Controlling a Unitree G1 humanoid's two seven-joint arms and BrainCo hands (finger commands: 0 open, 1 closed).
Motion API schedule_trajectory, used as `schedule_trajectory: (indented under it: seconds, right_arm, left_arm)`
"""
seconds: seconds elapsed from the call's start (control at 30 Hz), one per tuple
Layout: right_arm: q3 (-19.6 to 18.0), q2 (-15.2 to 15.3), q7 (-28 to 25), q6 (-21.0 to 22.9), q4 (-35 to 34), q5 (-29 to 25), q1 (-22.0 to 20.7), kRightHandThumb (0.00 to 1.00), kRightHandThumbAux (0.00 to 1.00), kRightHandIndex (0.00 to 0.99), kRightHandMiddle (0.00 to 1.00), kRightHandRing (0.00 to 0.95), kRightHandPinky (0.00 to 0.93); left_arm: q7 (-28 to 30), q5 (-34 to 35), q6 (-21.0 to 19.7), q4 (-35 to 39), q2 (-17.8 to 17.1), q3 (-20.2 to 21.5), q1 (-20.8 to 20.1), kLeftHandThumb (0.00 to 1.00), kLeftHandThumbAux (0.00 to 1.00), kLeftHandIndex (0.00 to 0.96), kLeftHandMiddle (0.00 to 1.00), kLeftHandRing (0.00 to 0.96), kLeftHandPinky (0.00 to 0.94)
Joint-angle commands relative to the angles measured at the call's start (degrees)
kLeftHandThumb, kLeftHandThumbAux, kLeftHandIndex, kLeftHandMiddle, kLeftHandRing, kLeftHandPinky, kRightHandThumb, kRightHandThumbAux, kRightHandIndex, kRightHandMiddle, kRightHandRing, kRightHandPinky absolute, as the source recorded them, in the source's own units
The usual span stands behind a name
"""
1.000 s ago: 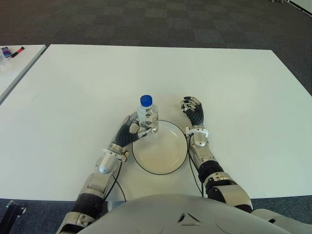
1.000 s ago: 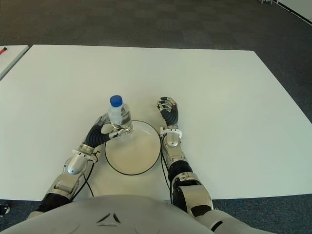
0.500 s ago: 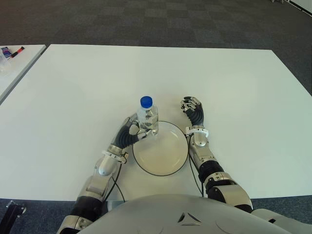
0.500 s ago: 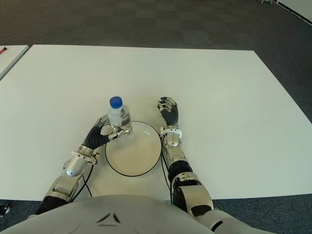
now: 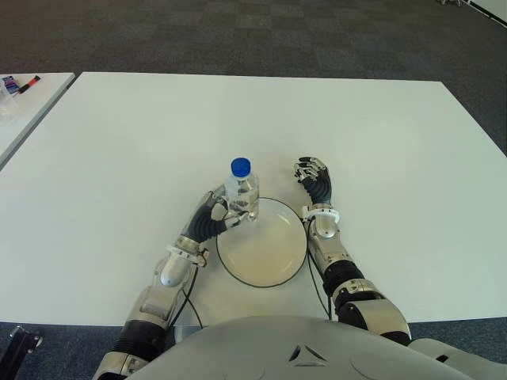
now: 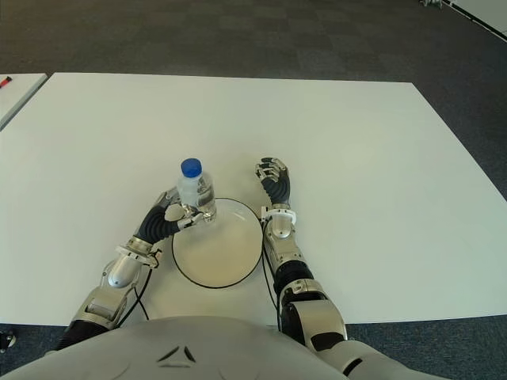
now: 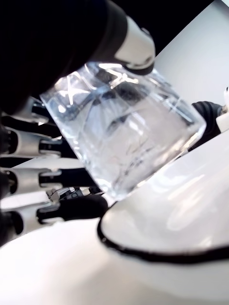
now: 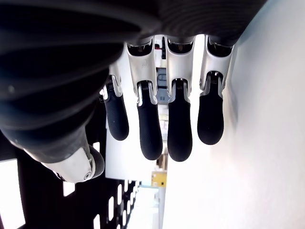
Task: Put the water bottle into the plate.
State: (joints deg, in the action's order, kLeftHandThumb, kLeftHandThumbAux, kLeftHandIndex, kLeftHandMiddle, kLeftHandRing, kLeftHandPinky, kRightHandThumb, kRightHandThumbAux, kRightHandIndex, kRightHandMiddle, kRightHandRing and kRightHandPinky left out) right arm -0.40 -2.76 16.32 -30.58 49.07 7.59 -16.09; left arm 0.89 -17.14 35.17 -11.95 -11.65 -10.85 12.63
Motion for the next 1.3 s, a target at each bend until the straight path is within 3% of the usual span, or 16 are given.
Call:
schedule_trajectory:
  seconds: [0.03, 0.2, 0.53, 0.7, 0.77, 0.87, 0.93, 1.03, 1.3]
  right_arm:
    - [0.1, -0.1, -0.2, 1.9, 1.6, 0.1, 1.0, 0.942, 0.67, 0.354, 0.481, 0.524, 0.551]
    - [0.1, 0.0, -0.2, 2.0, 1.6, 0.0, 1.0, 0.942, 0.67, 0.355, 0.481, 0.522, 0.549]
    - [0.1, 0.0, -0.3, 2.2, 1.7, -0.1, 1.0, 0.942, 0.67, 0.354, 0.482, 0.521, 0.55]
    - [0.1, 0.0, -0.1, 2.1, 2.0, 0.0, 0.8, 0.942, 0.67, 0.353, 0.482, 0.524, 0.563]
    - [0.1, 0.0, -0.1, 2.0, 2.1, 0.0, 0.8, 0.941, 0.67, 0.352, 0.482, 0.525, 0.566]
    - [0.1, 0.0, 0.1, 1.8, 2.3, 0.1, 0.7, 0.941, 0.671, 0.352, 0.482, 0.528, 0.566]
    - [0.2, 0.0, 0.2, 1.6, 2.5, 0.2, 0.6, 0.941, 0.67, 0.352, 0.482, 0.53, 0.566]
    - [0.2, 0.1, 0.4, 1.4, 2.8, 0.3, 0.5, 0.941, 0.67, 0.352, 0.482, 0.532, 0.565]
    - [0.2, 0.0, 0.7, 1.2, 3.3, 0.3, 0.3, 0.942, 0.67, 0.352, 0.482, 0.533, 0.56]
  left_arm:
    - [-0.5, -2.0, -0.5, -0.3, -0.1, -1.0, 0.8, 0.949, 0.649, 0.378, 0.513, 0.55, 0.693]
    - [-1.2, -2.8, -0.7, -0.1, -0.1, -1.1, 0.9, 0.949, 0.649, 0.377, 0.512, 0.55, 0.683]
    - [-2.3, -4.9, -1.5, 0.0, -0.6, -1.3, 0.9, 0.947, 0.649, 0.382, 0.521, 0.517, 0.547]
    - [-2.7, -5.9, -1.8, 0.0, -1.0, -1.4, 0.9, 0.941, 0.655, 0.393, 0.494, 0.468, 0.424]
    - [-2.8, -5.8, -1.6, -0.2, -1.1, -1.4, 0.9, 0.939, 0.657, 0.391, 0.474, 0.472, 0.406]
    - [-3.1, -5.8, -1.0, -1.2, -1.4, -1.3, 0.7, 0.875, 0.663, 0.413, 0.466, 0.397, 0.385]
    - [-3.6, -6.0, -0.3, -2.2, -1.7, -1.3, 0.4, 0.808, 0.596, 0.279, 0.369, 0.355, 0.374]
    - [-4.6, -6.6, 0.7, -3.2, -2.0, -1.3, 0.0, 0.761, 0.566, 0.202, 0.31, 0.327, 0.366]
    - [-6.3, -7.9, 1.9, -4.3, -2.4, -1.6, -0.5, 0.731, 0.557, 0.151, 0.267, 0.302, 0.355]
